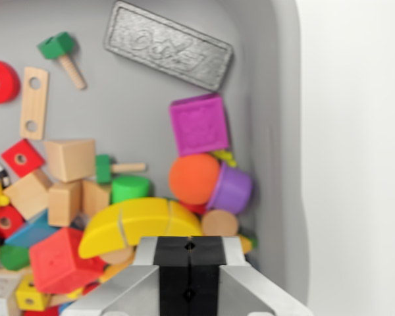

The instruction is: Pick an object from the bin

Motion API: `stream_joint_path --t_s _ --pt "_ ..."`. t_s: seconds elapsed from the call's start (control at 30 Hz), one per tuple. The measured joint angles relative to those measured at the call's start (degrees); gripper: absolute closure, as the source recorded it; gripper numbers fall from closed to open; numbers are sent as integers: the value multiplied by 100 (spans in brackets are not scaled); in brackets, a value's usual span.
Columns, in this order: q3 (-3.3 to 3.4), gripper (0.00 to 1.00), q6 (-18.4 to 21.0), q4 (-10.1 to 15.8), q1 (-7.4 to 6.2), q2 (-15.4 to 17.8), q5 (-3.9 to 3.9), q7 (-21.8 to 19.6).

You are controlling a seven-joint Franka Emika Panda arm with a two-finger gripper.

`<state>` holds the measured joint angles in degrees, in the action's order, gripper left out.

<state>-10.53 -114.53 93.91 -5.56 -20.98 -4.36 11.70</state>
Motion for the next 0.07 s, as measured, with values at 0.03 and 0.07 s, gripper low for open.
stream_joint_path --t_s 0.03,0.07 --pt "0 100 0 0 0 0 0 0" --pt "0 100 0 1 0 -1 0 0"
